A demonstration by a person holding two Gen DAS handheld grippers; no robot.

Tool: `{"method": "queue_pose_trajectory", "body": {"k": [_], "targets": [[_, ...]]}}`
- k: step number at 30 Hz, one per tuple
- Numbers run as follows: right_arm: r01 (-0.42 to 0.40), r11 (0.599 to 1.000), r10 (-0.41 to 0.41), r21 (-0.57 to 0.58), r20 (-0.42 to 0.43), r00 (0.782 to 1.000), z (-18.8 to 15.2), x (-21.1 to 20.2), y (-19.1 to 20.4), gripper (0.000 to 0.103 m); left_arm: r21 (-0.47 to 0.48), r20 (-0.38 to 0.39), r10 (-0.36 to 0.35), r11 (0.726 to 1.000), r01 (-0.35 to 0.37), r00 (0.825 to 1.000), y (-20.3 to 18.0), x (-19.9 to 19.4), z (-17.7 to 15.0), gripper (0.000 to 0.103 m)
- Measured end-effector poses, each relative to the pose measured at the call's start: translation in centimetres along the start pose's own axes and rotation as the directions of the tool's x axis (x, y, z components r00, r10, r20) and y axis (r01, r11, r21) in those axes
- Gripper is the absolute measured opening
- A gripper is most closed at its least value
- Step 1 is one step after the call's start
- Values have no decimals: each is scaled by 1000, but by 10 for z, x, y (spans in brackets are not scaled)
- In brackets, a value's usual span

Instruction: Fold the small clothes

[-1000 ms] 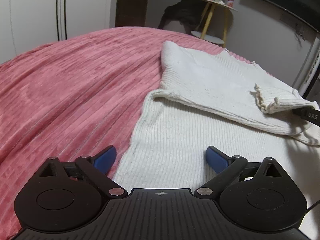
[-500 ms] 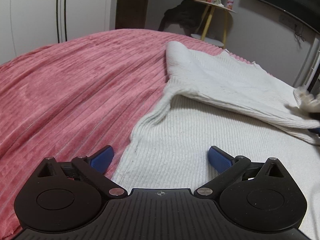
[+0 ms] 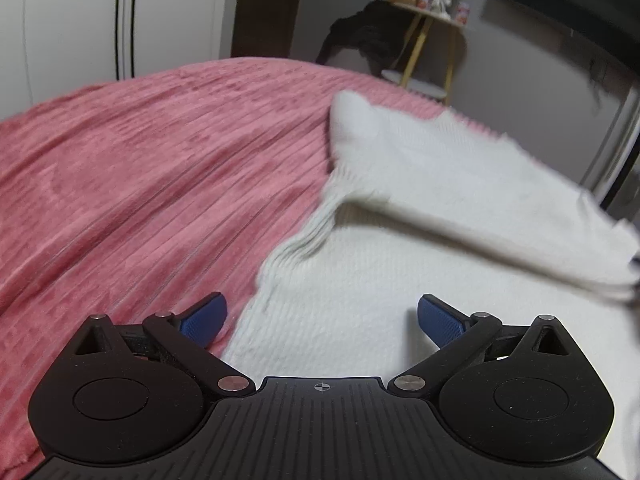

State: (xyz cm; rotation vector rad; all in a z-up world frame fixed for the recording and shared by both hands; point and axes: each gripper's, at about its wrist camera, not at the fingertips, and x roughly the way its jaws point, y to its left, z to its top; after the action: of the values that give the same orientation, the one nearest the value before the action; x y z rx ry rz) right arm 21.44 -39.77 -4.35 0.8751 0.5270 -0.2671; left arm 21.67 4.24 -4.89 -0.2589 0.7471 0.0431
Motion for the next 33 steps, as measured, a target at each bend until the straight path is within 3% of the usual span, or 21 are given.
{"method": "queue_pose_trajectory", "body": {"k": [5, 10, 12, 14, 16, 17, 20, 22, 23, 25, 27, 28, 29, 33], "targets": [[43, 993, -45, -111, -16, 999, -5, -1, 7, 8, -128, 11, -171, 977, 171, 985, -6, -1, 25, 103], [-12, 996, 7, -86, -51, 999, -14, -16, 9, 28, -249, -18, -310, 922, 296, 951, -18, 16, 37, 103], [-45, 996, 41, -77, -52, 998, -18, -26, 7, 42, -291, -8, -365, 892, 347, 931, -20, 13, 38, 102], [-68, 995, 62, -70, -77, 995, -23, -32, 5, 53, -281, -2, -382, 887, 366, 924, -24, 15, 36, 102], [-95, 994, 88, -58, -108, 990, -26, -29, 2, 54, -263, -29, -362, 902, 342, 932, -29, 26, 37, 102], [-91, 995, 85, -46, -114, 990, -27, -27, 0, 54, -283, -35, -371, 894, 346, 928, -27, 36, 37, 102], [-108, 992, 114, 63, -110, 987, -25, -17, -10, 54, -423, -36, -401, 836, 349, 916, -19, 65, 43, 102], [-116, 983, 130, 146, -95, 987, -24, -11, -15, 52, -478, -2, -396, 807, 347, 918, -16, 77, 48, 101], [-124, 976, 141, 179, -85, 986, -24, -7, -18, 48, -506, 14, -399, 788, 350, 917, -16, 82, 50, 96], [-137, 965, 156, 223, -72, 985, -23, 0, -24, 39, -549, 15, -423, 753, 361, 906, -15, 95, 54, 75], [-127, 960, 149, 248, -69, 986, -23, 7, -27, 21, -586, -26, -432, 737, 336, 901, -13, 109, 59, 44], [-120, 959, 142, 256, -71, 987, -23, 11, -28, 17, -600, -41, -432, 732, 324, 901, -8, 114, 60, 36], [-115, 957, 139, 265, -73, 988, -23, 14, -29, 14, -603, -49, -432, 731, 318, 900, -5, 116, 62, 18], [-132, 960, 154, 249, -73, 985, -20, 21, -25, 12, -612, 19, -449, 701, 366, 893, 17, 107, 63, 13]]}}
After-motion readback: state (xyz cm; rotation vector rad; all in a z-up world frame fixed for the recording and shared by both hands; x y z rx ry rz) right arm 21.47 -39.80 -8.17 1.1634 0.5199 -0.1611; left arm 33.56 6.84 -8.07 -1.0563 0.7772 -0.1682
